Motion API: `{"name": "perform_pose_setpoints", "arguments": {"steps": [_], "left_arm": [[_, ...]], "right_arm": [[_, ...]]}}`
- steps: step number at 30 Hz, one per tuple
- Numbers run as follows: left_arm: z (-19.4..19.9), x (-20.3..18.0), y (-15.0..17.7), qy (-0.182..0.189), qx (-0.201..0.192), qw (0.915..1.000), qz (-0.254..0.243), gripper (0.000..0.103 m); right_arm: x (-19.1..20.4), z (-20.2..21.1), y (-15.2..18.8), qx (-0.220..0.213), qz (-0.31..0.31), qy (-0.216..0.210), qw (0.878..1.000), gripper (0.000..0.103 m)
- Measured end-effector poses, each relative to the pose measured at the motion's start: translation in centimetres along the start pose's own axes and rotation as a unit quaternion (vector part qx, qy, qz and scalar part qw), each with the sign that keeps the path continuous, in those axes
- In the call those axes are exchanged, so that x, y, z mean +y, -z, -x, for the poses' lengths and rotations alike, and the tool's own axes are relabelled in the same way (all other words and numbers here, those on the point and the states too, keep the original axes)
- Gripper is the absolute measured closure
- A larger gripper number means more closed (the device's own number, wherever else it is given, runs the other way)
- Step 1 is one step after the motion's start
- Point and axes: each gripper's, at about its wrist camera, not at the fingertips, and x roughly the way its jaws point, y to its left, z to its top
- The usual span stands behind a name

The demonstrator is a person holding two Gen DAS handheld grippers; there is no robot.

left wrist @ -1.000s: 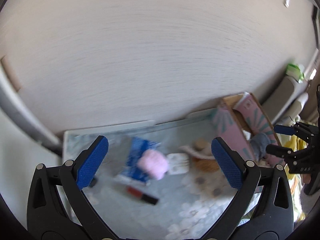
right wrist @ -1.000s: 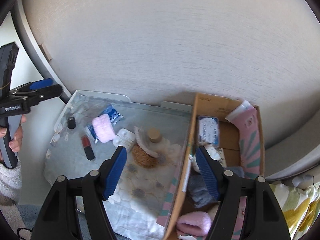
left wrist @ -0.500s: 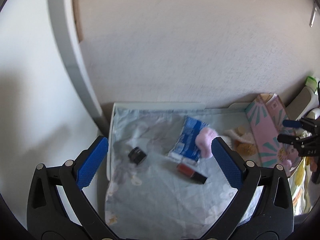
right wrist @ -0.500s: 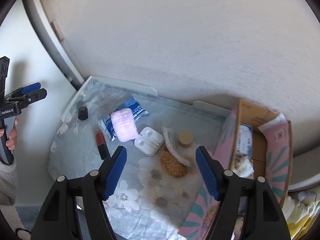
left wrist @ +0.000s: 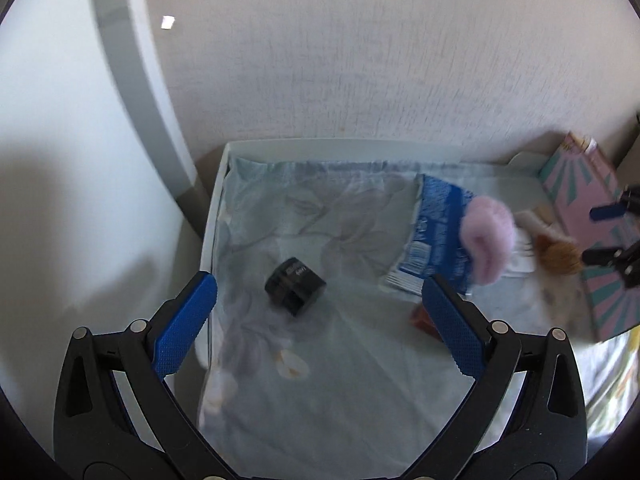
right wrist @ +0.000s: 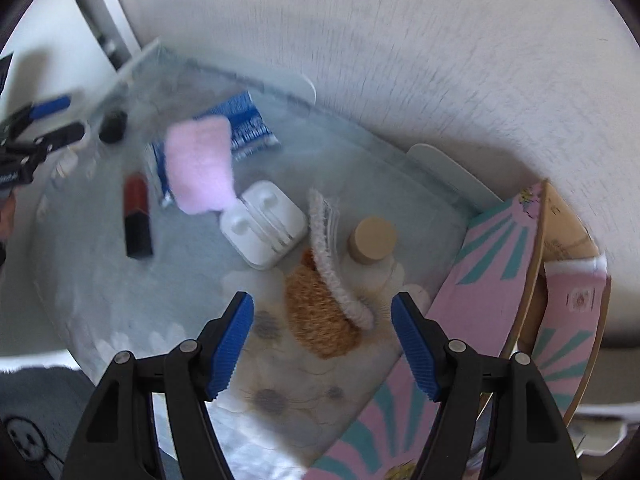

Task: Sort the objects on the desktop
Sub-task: 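Return both open tools to the tray, then grasp the black jar with the left tool while the right tool grasps the fuzzy brush toy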

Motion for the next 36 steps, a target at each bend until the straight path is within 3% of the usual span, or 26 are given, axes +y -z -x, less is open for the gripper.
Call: {"name": "perform_pose_setpoints", "arguments": {"steps": [3,13,19,21,22,24,30,36], "left_arm": [[-1.3,0.2,0.2,0.009,-0.015,0.9996,-0.02,0.002],[-4.0,0.3,0.4,0.016,-0.007,0.999,-0.041,0.005],[-5.6,0.3,1.0,0.013,0.016,0.9978,-0.063,0.031],[-5.9,0.4,1.4,0.013,0.024,0.9973,-0.068,0.045],[-5.9,0.4,1.6,0.009,0.026,0.9972,-0.07,0.048],[-5.9,0.4,1.9,0.003,0.026,0.9969,-0.075,0.064],[-5.7,0.1,2.0,0.006,0.026,0.9969,-0.074,0.064],[-4.3,-1.0,1.2,0.017,0.017,0.9967,-0.077,0.064]], "right_arm": [[-0.6,-1.0,-0.5,0.023,0.026,-0.001,0.999,0.036],[-0.3,-4.4,-0.5,0.077,0.075,0.011,0.994,0.036],[-0.9,-4.9,-0.6,0.075,0.058,-0.02,0.995,0.036],[-1.0,-5.0,-0.5,0.075,0.057,-0.025,0.995,0.037],[-1.0,-5.0,-0.4,0.076,0.056,-0.027,0.995,0.041],[-0.9,-5.1,-0.2,0.081,0.052,-0.048,0.994,0.059],[-0.4,-4.8,0.2,0.075,0.048,-0.041,0.995,0.069],[-2.1,-3.1,0.7,0.053,-0.017,-0.08,0.995,0.071]]}}
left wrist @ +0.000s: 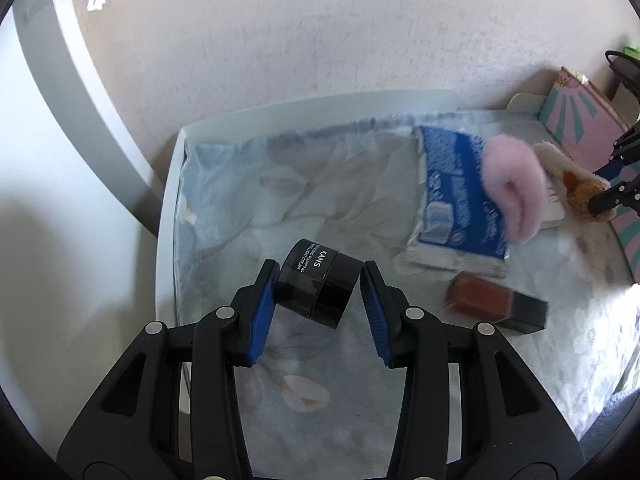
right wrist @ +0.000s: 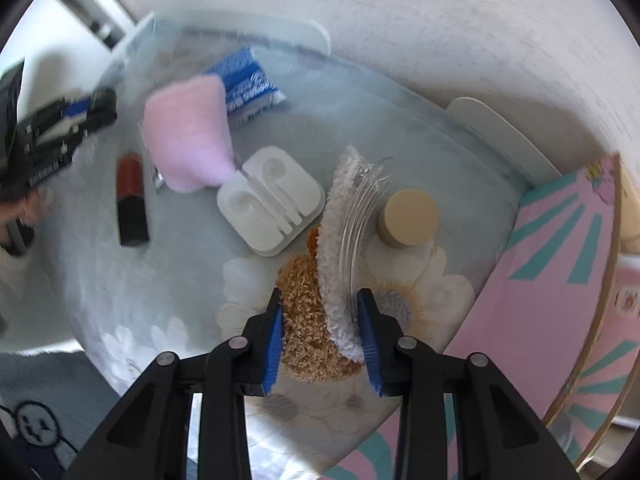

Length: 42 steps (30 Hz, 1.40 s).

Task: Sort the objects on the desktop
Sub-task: 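Grasp the black jar with the left tool while the right tool grasps the fuzzy brush toy, then carry the black jar and brush toy into the box and release both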

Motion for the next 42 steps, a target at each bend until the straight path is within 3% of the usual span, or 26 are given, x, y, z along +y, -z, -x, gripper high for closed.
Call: {"name": "perform_pose_setpoints", "arguments": {"steps": [8,13,20,25,35,42], "left_arm": [[2.7,-1.4,-2.0,0.005,0.014,0.9995,0.029,0.064],[4.9,-2.8,-4.3,0.012,0.02,0.9993,0.03,0.065],[7.7,-7.2,-8.0,0.038,0.03,0.9988,0.007,0.065],[9.2,-10.1,-10.6,0.067,0.024,0.9975,0.006,0.065],[10.8,-18.8,-16.9,0.113,-0.001,0.9926,-0.044,0.065],[10.2,-26.7,-19.0,0.145,0.004,0.9854,-0.09,0.065]], "right_arm": [[-0.2,3.3,0.5,-0.033,-0.06,-0.042,0.997,0.071],[-0.3,5.9,1.4,-0.05,-0.109,-0.092,0.988,0.071],[0.9,9.4,0.7,-0.088,-0.107,-0.076,0.987,0.071],[-1.0,12.1,2.2,-0.115,-0.118,-0.064,0.984,0.071],[-5.4,15.1,6.9,-0.139,-0.165,-0.047,0.975,0.071],[-8.7,15.3,11.5,-0.141,-0.216,-0.039,0.965,0.071]]}}
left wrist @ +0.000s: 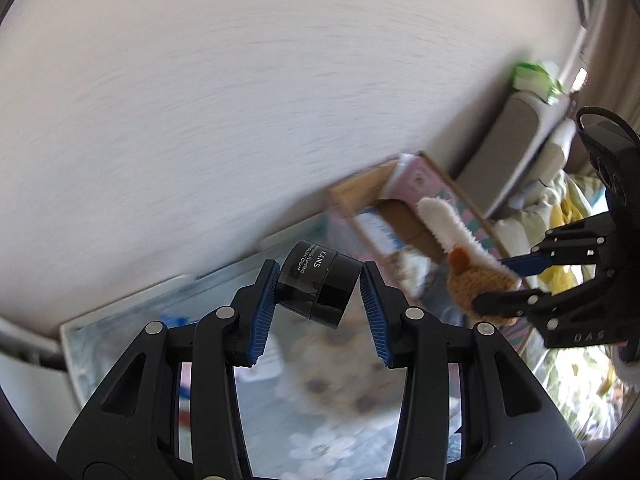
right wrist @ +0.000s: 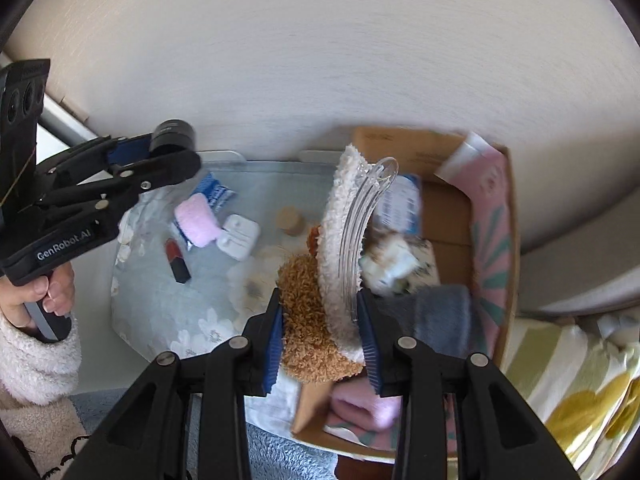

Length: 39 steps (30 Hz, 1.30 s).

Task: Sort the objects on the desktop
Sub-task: 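Carry the black jar and brush toy into the box and release both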

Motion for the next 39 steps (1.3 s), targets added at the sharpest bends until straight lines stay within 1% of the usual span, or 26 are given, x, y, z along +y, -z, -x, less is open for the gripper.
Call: {"name": "perform_pose_setpoints", "arguments": {"steps": [4,7,13,19,28,32,34,35,36,37,38,39], "left_arm": [[-2.7,-3.5,-1.2,0.024,0.014,0.9996,-0.008,0.065],[-4.2,-5.3,-1.4,0.03,0.027,0.9991,-0.015,0.065],[-8.2,-8.6,-2.2,0.032,0.054,0.9975,-0.031,0.065],[-10.2,-10.0,-2.8,0.028,0.064,0.997,-0.033,0.065],[-10.7,-11.3,-3.0,0.019,0.064,0.997,-0.04,0.065],[-10.8,-11.4,-3.0,0.019,0.066,0.9969,-0.039,0.064],[-10.8,-11.4,-3.2,0.031,0.07,0.9965,-0.033,0.059],[-10.8,-11.3,-3.3,0.03,0.07,0.9966,-0.03,0.042],[-10.7,-11.3,-3.4,0.024,0.068,0.9969,-0.03,0.013],[-10.5,-11.4,-3.5,0.018,0.062,0.9975,-0.03,0.001],[-10.1,-11.4,-3.5,0.015,0.048,0.9982,-0.033,0.0],[-9.8,-11.4,-3.6,0.017,0.042,0.9984,-0.034,0.0]], "right_arm": [[-2.4,0.4,1.5,-0.001,-0.024,0.001,1.0,0.071],[-3.6,0.5,2.5,-0.001,-0.034,-0.001,0.999,0.071],[-5.3,-0.7,4.6,0.013,-0.051,-0.015,0.998,0.071],[-5.9,-1.4,5.9,0.023,-0.046,-0.017,0.999,0.071],[-7.1,-2.0,6.1,0.03,-0.046,-0.017,0.998,0.071],[-7.2,-2.1,6.0,0.025,-0.047,-0.021,0.998,0.063],[-7.4,-2.1,5.9,0.018,-0.053,-0.022,0.998,0.06],[-7.6,-2.1,5.9,0.016,-0.059,-0.022,0.998,0.049],[-7.3,-2.0,5.8,0.017,-0.062,-0.021,0.998,0.04],[-7.4,-2.1,5.8,0.016,-0.067,-0.018,0.997,0.038],[-7.4,-2.0,5.8,0.013,-0.069,-0.014,0.997,0.036],[-7.4,-1.9,5.8,0.01,-0.069,-0.01,0.997,0.036]]}}
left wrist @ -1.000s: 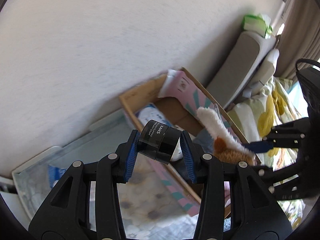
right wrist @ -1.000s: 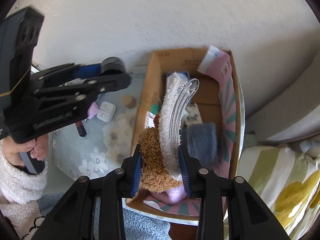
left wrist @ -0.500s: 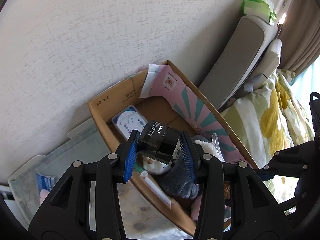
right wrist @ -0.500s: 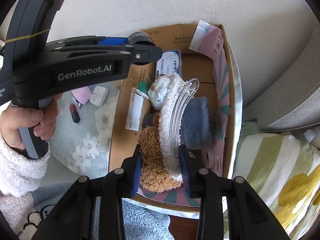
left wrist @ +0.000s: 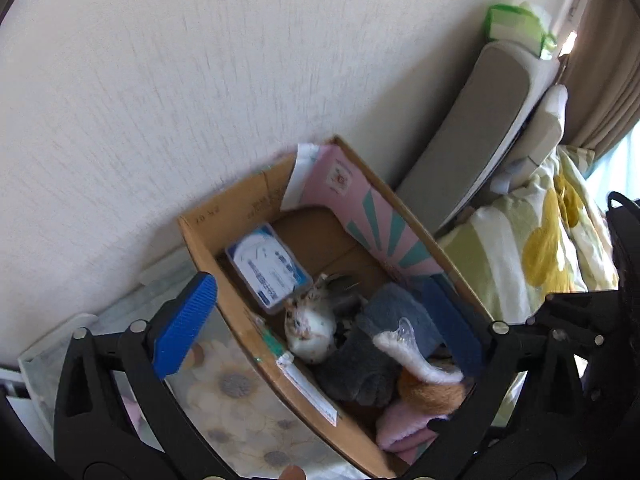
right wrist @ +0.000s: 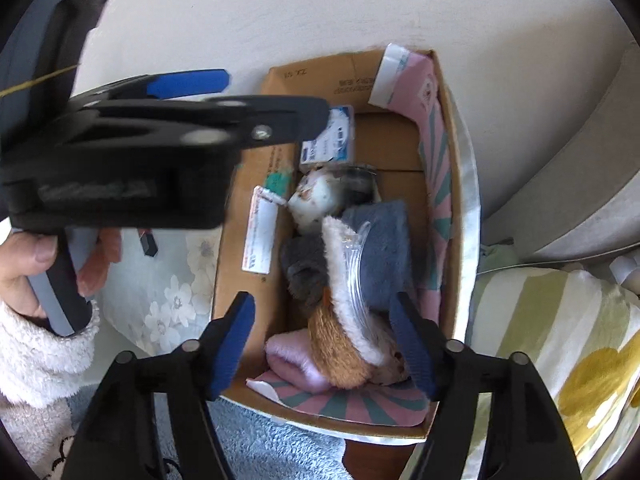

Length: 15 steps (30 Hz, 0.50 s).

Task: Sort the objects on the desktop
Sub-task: 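Carry the black jar and brush toy into the box and release both, then return both open tools to the tray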

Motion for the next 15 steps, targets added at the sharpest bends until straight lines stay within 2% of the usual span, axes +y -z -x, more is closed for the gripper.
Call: {"name": "perform_pose_setpoints", "arguments": {"steps": [5,9,12,15], "left_arm": [[0.6,0.5,0.0,-0.008,-0.001,1.0,0.0,0.0],[1.5,1.7,0.8,-0.008,-0.001,0.9999,0.011,0.0],[2.9,2.8,1.5,-0.023,-0.008,0.9997,0.01,0.0],[4.6,3.9,2.3,-0.029,-0.02,0.9993,0.013,0.0]], "right_arm": [[0.0,0.4,0.0,-0.015,0.001,0.035,0.999,0.036],[0.3,0.8,-0.4,-0.026,-0.004,0.038,0.999,0.036],[0.8,1.2,-0.6,-0.038,-0.008,0.039,0.998,0.036],[1.8,2.5,-0.9,-0.067,-0.017,0.069,0.995,0.036]]}}
